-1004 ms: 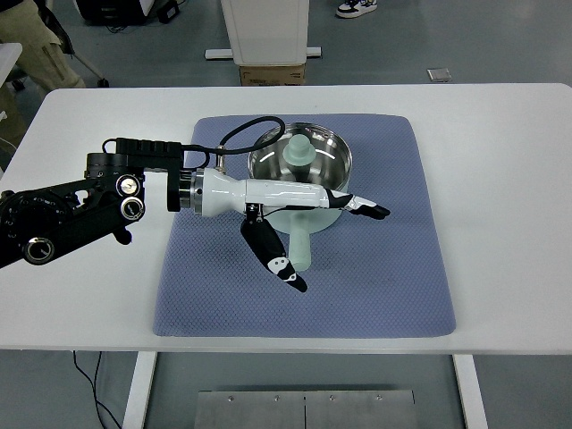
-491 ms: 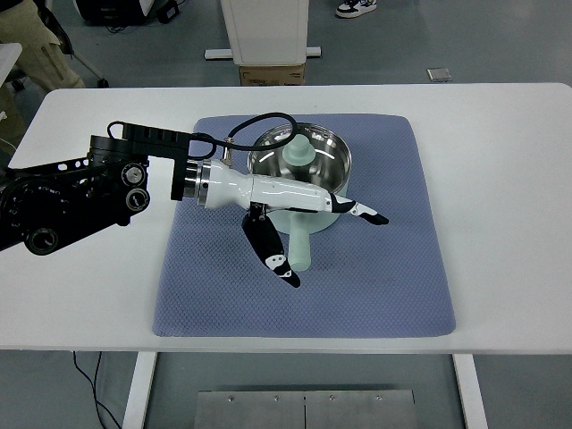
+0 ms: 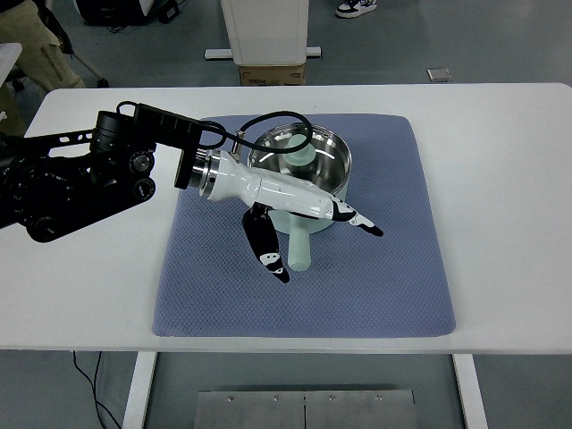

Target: Rotate green pot handle

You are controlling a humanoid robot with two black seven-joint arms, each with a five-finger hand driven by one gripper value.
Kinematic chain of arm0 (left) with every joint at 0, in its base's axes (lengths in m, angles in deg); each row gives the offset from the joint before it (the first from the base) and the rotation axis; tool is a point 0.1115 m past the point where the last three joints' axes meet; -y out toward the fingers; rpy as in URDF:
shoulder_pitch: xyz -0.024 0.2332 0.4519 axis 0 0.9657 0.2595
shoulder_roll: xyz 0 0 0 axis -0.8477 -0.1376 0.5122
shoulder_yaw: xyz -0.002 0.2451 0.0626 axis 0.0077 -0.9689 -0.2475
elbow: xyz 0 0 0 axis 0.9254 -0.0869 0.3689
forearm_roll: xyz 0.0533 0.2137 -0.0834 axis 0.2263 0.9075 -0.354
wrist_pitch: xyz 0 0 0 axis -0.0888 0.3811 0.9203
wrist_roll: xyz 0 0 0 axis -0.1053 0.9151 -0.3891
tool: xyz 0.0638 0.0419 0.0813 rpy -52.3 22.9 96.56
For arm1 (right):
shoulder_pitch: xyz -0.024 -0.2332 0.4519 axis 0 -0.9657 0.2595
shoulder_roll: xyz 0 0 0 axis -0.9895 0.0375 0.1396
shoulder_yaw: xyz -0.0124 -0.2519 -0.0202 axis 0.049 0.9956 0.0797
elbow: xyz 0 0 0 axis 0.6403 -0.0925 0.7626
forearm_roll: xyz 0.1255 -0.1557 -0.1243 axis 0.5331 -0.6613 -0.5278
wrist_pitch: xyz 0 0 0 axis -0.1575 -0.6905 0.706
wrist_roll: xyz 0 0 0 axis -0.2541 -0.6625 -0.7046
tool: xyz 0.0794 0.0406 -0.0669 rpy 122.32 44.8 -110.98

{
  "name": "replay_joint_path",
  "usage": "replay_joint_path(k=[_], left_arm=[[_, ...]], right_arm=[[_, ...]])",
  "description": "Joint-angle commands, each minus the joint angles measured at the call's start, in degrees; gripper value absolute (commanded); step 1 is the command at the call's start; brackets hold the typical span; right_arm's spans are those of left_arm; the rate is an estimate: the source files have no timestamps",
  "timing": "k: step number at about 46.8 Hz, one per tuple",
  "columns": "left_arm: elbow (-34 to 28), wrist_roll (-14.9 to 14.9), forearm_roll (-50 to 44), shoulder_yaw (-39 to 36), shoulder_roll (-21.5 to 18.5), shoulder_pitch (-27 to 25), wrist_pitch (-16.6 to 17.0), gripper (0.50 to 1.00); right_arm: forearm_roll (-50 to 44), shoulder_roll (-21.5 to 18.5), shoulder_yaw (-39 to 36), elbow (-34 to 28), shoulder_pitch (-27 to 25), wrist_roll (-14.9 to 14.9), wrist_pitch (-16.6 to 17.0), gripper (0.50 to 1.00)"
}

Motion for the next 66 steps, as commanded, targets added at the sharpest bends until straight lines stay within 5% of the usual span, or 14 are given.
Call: replay_joint_path(k=[1, 66], left_arm=[[0.0, 0.0, 0.9, -0.9, 0.0, -0.4, 0.0, 1.000], [1.6, -0.2, 12.3, -10.7, 3.5, -5.9, -0.4, 1.000]], right_arm=[[0.0, 0.0, 0.0, 0.0, 0.0, 0.0, 0.0, 1.000], [0.0, 0.0, 0.0, 0.0, 0.0, 0.0, 0.0, 1.000]])
